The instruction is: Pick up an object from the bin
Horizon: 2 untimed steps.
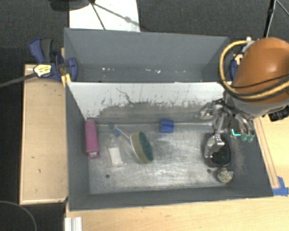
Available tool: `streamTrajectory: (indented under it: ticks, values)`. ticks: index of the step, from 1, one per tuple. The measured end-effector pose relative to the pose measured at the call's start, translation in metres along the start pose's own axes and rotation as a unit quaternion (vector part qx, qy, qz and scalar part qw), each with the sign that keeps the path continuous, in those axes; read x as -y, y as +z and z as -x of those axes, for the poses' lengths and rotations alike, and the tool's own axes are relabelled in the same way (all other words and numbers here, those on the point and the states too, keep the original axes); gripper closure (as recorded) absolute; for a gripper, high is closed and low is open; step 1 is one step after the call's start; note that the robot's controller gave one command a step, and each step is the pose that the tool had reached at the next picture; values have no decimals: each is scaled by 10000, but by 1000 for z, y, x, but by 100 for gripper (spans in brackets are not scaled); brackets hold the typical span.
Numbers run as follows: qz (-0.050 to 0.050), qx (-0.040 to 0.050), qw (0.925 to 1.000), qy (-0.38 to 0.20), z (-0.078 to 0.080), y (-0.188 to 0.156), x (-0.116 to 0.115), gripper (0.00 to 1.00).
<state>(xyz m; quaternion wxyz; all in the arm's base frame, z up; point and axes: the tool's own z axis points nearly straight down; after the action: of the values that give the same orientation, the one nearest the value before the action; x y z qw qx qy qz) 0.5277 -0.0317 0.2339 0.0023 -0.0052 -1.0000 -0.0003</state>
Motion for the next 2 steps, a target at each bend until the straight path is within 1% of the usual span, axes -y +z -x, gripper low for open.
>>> streamTrajectory:
  ticks: [1,2]
  values:
    - [-1,2,9992,-389,44,157,65,0]
    - [29,88,9960,888,-36,162,99,0]
